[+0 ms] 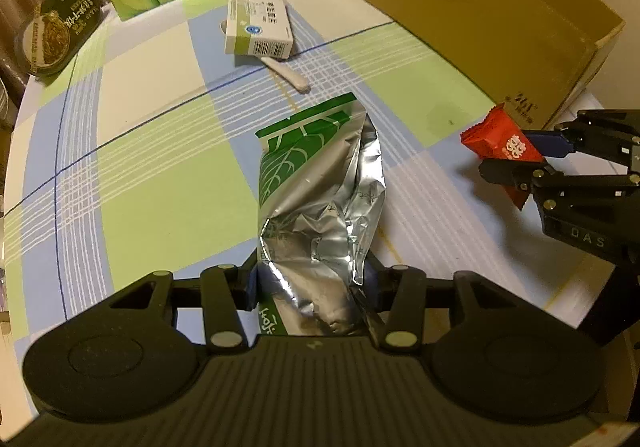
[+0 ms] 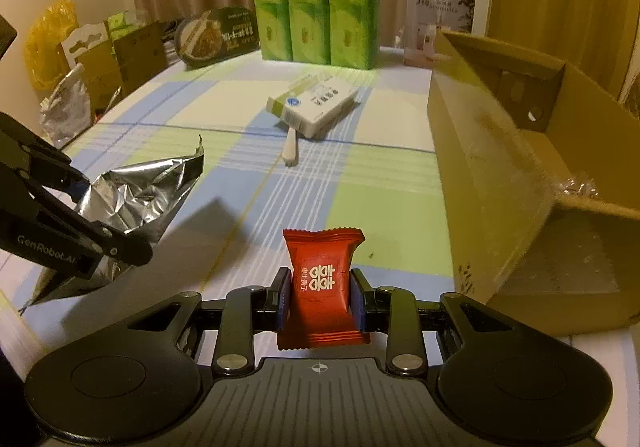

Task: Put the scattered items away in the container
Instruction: 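Lift both held items and carry them toward the cardboard box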

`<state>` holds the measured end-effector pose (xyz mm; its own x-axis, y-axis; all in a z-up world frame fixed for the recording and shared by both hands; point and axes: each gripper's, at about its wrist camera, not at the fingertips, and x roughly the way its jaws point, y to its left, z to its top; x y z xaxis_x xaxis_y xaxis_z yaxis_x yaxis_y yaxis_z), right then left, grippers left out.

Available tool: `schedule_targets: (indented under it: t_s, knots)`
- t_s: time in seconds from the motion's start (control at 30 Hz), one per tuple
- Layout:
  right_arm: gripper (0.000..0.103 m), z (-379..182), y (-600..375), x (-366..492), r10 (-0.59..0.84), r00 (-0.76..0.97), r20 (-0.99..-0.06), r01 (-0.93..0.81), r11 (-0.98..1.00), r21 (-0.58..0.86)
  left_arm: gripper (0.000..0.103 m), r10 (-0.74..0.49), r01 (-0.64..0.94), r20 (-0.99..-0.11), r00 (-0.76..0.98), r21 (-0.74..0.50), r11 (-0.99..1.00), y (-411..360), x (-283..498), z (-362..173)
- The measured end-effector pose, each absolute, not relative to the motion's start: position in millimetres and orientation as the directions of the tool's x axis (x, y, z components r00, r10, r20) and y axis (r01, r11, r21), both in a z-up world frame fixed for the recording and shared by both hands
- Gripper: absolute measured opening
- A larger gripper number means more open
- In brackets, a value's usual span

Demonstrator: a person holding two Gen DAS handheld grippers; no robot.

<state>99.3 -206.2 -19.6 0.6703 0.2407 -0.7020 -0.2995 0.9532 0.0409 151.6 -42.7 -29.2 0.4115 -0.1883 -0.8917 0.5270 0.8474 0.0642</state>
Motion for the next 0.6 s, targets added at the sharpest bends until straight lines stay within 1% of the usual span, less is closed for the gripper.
schedule_targets:
  t_s: [0.6]
  knots:
    - [0.027, 13.9, -221.8, 68.5, 0.221, 0.723, -0.655, -0.265, 0.964, 0.032, 0.043, -0.261, 0.515, -0.854, 0.451, 0.009, 0.857, -56.3, 106.2, 2.3]
